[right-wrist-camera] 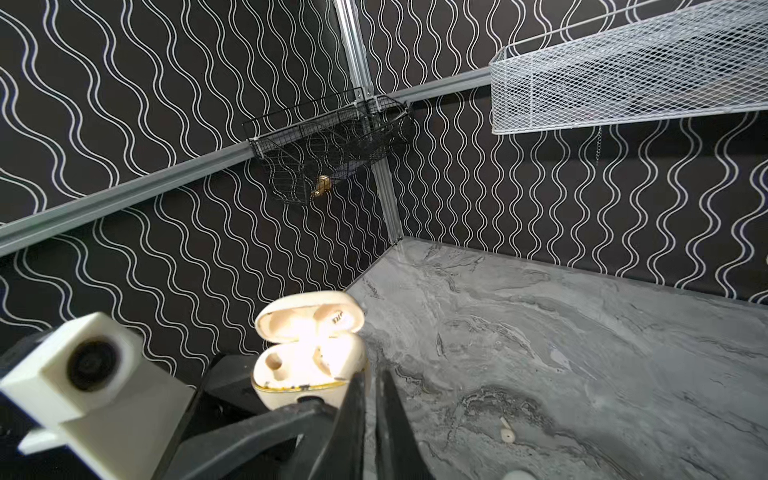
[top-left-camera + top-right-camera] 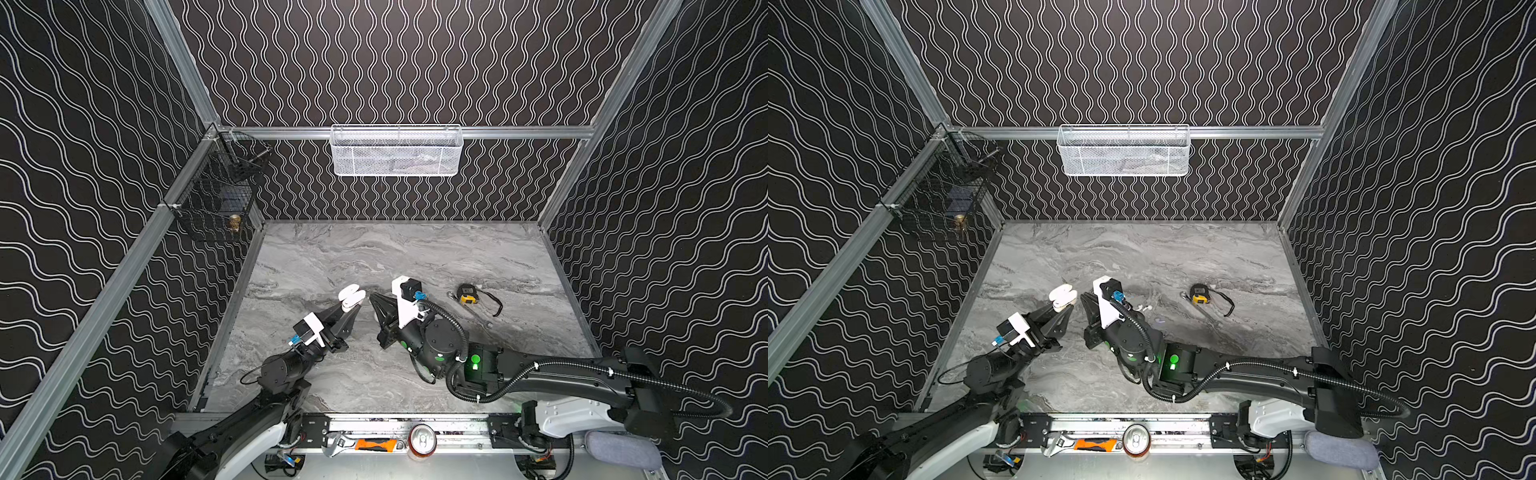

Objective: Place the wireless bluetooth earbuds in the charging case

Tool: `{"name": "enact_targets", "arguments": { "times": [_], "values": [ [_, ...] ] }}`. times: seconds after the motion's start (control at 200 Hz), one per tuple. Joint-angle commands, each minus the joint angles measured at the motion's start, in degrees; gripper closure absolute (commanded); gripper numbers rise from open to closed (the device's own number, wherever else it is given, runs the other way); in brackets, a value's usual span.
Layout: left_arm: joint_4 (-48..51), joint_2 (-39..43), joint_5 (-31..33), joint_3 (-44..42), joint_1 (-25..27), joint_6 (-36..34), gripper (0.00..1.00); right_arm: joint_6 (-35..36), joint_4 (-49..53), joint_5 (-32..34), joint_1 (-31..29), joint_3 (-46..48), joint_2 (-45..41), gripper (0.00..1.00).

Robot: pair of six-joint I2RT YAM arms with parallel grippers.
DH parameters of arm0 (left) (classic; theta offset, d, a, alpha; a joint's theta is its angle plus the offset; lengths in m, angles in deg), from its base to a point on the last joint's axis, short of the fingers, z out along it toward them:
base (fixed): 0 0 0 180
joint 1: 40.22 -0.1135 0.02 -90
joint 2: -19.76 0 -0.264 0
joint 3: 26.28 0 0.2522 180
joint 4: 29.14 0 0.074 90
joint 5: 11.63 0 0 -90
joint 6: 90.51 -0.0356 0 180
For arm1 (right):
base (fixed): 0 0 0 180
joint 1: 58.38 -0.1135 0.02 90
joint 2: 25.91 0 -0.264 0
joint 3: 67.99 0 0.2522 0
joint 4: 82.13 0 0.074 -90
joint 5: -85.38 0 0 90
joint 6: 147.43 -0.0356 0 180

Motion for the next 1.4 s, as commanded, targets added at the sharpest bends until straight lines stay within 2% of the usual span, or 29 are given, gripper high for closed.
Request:
{"name": "enact_targets", "arguments": {
  "times": [0.0, 0.596, 0.711, 0.806, 0.861, 0.896, 0.946, 1.001, 1.041, 1.071, 1.091, 1.141, 1.201, 1.316, 1.396],
  "values": [
    [-1.6, 0.3, -0.5, 0.4, 0.0, -0.3, 1.0, 0.2, -0.7, -1.4, 0.0, -2.2, 1.0, 0.9],
    [-1.9, -0.6, -1.0, 0.4, 0.0, -0.8, 1.0, -0.2, -2.6, -4.5, -0.1, -4.4, 3.7, 0.9],
    [-1.8, -1.1, -0.8, 0.6, 0.0, -0.9, 1.0, 1.7, -0.3, -4.3, 0.0, -5.7, 2.2, 0.82],
    [-0.7, -1.5, -1.1, 1.1, 0.0, -1.1, 1.0, 7.7, 0.5, -4.7, -0.1, -4.3, -1.9, 0.75],
    [1.0, -1.8, -1.8, 1.8, 0.0, -1.4, 1.0, 12.3, 1.6, -5.2, 0.2, -3.3, -5.3, 0.63],
    [2.3, -1.9, -2.3, 2.4, 0.0, -1.6, 1.0, 15.3, 3.6, -3.9, 0.3, -3.7, -6.7, 0.6],
    [3.6, -2.4, -3.2, 3.2, 0.0, -1.9, 1.0, 18.9, 10.8, -4.4, 1.1, -5.4, -8.1, 0.6],
    [3.5, -3.3, -3.9, 3.5, 0.0, -1.7, 1.0, 22.4, 19.0, -10.5, 2.9, -7.0, -9.3, 0.61],
    [2.3, -3.9, -4.4, 3.5, 0.0, -1.4, 1.0, 24.9, 25.6, -16.7, 4.7, -8.7, -9.4, 0.73],
    [1.4, -4.5, -4.8, 3.5, 0.0, -1.4, 1.0, 25.6, 29.2, -17.9, 5.9, -10.1, -8.9, 0.8],
    [1.0, -5.0, -5.2, 3.6, 0.0, -1.4, 1.0, 25.8, 31.1, -17.6, 6.7, -10.9, -8.5, 0.8],
    [1.3, -5.9, -6.2, 4.3, 0.0, -1.3, 1.0, 26.4, 36.6, -19.9, 9.8, -13.7, -7.0, 0.71],
    [2.0, -6.7, -7.3, 4.9, 0.0, -1.2, 1.0, 27.6, 43.0, -24.5, 12.5, -16.4, -5.3, 0.7],
    [1.1, -7.2, -7.8, 4.6, 0.0, -1.6, 1.0, 37.6, 44.1, -29.6, 12.9, -12.7, -6.7, 0.67],
    [3.6, -6.4, -7.8, 5.2, 0.0, -2.2, 1.0, 46.0, 37.4, -33.4, 12.9, -4.4, -10.6, 0.68]
  ]
}}
